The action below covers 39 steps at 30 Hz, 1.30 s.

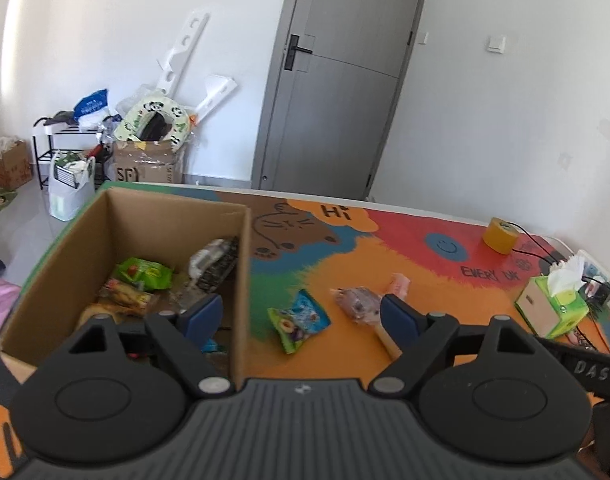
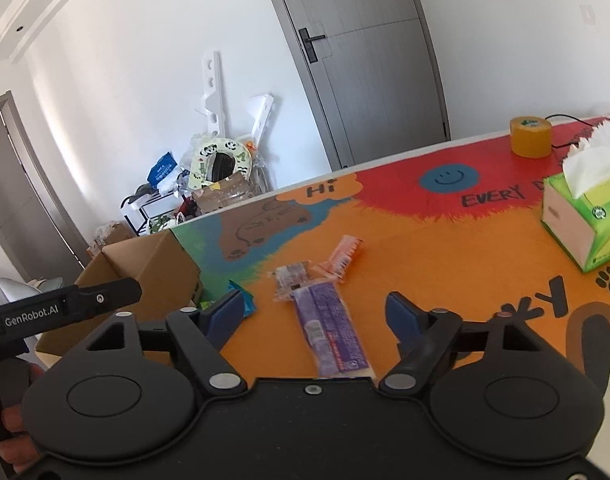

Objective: Organize snacks
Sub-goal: 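Move both grippers back over the remaining snacks, then reach right gripper to purple-wrapped pack while left approaches blue packet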

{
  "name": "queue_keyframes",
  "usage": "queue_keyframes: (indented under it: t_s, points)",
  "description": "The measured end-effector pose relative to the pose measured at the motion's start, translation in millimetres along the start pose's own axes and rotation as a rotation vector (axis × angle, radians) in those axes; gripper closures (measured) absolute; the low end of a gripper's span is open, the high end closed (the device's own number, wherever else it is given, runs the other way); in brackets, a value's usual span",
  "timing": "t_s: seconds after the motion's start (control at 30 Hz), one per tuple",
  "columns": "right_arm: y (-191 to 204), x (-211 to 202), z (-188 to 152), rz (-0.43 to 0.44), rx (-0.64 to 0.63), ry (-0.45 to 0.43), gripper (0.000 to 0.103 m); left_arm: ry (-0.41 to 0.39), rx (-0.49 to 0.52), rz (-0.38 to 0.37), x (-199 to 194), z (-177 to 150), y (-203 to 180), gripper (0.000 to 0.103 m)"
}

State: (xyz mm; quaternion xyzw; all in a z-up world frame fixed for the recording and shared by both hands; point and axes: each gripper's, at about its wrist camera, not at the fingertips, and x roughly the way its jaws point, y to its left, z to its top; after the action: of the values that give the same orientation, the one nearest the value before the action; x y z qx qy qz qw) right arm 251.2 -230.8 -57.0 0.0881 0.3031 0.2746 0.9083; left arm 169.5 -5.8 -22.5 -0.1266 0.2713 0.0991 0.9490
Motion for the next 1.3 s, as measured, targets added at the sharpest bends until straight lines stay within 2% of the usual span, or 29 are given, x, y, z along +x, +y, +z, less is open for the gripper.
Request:
queue_keyframes:
  t_s: [0.17,0.47,0.73,0.8,0.93,1.03,1.2,1.3]
  points:
    - [-5,9,-6,0.005,0.003,0.027,0.034,0.006,0.011,-0.025,5,-1,-11,0.033]
    - [-8,30,-13,0.023,0.004,0.077,0.039,0.037,0.031,-0.036,24,-1,-28,0.038]
    - [-11,56,-19,0.016,0.004,0.12,0.04,0.054,0.034,-0.024,41,-5,-34,0.039]
    - [-12,61,-20,0.022,0.008,0.129,0.044,0.057,0.038,-0.021,45,-7,-36,0.039]
    - [-19,74,-27,0.008,0.014,0.176,0.06,0.057,0.048,-0.006,52,-10,-38,0.039]
    - [-28,70,-30,0.027,0.033,0.16,0.065,0.065,0.054,-0.004,59,-13,-43,0.039]
    - [-45,59,-31,0.003,0.077,0.129,0.067,0.089,0.082,0.001,75,-19,-53,0.039]
    - [-57,54,-31,-0.011,0.103,0.114,0.067,0.09,0.093,0.032,84,-20,-54,0.039]
